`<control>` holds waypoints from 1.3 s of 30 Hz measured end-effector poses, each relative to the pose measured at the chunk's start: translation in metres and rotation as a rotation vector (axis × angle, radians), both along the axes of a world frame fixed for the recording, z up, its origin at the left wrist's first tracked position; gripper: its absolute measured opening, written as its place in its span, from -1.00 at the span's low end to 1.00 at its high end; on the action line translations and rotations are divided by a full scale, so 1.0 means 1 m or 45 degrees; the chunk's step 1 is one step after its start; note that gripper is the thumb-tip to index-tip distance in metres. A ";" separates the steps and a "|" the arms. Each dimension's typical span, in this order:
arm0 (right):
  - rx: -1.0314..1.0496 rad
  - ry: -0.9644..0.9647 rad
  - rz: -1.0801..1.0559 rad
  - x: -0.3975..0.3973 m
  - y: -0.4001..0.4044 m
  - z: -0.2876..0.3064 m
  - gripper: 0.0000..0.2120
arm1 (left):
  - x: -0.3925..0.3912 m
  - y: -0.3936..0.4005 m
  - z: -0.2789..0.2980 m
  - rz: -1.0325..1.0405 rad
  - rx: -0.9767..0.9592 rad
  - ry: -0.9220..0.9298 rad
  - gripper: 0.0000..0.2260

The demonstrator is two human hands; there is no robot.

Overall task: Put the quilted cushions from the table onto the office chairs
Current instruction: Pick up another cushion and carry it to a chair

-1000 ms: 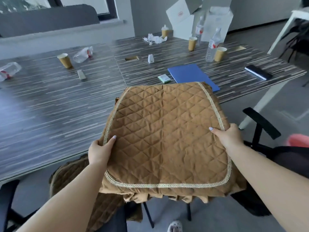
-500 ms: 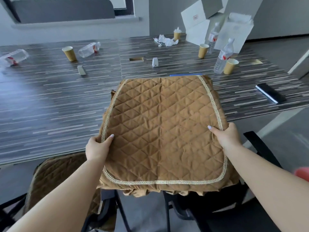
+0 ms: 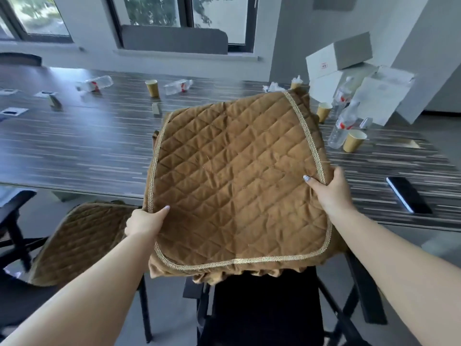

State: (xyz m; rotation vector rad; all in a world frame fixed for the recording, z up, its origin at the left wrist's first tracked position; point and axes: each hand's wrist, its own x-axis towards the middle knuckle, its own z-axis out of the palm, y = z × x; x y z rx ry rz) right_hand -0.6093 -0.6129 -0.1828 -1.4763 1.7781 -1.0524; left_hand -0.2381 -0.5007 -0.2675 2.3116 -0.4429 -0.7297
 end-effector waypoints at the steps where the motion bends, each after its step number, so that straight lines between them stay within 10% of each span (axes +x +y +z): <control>1: -0.042 0.005 0.042 -0.004 -0.003 0.011 -0.61 | -0.008 0.004 0.007 0.018 0.003 -0.010 -0.26; 12: -0.449 0.448 0.514 0.019 -0.007 0.099 -0.61 | -0.099 0.000 0.124 -0.256 -0.533 -0.530 -0.60; 20: -1.021 1.105 0.967 0.043 -0.003 0.123 -0.66 | -0.148 -0.002 0.196 -0.907 -0.696 -1.463 -0.49; 25: -1.215 1.045 1.014 0.046 -0.002 0.125 -0.72 | -0.161 -0.007 0.210 -0.963 -0.333 -1.380 -0.67; 29: -1.107 0.941 0.823 0.032 0.002 0.101 -0.38 | -0.162 -0.004 0.210 -0.858 -0.397 -1.276 -0.75; 39: 0.405 0.039 -0.017 -0.056 0.014 -0.021 0.13 | -0.114 0.019 0.200 -0.332 -0.946 -0.075 -0.64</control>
